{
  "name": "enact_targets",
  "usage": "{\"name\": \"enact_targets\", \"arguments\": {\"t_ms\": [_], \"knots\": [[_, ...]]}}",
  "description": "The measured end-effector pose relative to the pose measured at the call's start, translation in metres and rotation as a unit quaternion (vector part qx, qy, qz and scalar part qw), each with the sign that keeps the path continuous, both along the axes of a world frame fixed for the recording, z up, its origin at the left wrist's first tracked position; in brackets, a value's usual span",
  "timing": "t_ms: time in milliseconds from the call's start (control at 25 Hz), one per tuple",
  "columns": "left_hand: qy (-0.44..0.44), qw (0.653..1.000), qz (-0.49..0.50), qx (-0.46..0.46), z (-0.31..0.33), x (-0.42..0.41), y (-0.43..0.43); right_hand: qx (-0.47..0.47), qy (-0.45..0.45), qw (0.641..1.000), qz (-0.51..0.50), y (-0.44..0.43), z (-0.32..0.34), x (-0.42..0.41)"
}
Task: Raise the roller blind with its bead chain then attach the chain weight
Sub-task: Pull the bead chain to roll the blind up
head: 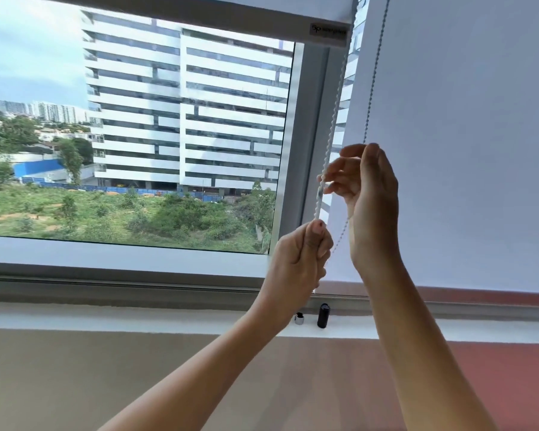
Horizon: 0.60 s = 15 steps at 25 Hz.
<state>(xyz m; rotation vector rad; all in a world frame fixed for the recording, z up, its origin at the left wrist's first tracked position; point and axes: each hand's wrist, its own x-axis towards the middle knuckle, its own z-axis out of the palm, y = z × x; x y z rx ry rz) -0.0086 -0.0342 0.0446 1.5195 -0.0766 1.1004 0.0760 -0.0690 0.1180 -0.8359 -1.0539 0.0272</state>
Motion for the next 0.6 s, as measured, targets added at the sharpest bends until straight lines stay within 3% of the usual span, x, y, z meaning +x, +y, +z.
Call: {"name": "enact_targets", "arguments": {"t_ms": [320, 600], "knots": [[0.032, 0.999, 0.010, 0.014, -0.002, 0.009, -0.008, -0.023, -0.013, 0.982, 0.186, -0.014, 0.060, -0.011], [0.056, 0.998, 0.000, 0.012, 0.003, 0.013, -0.002, 0.071, -0.024, 0.995, 0.064, -0.002, 0.056, -0.021]]}}
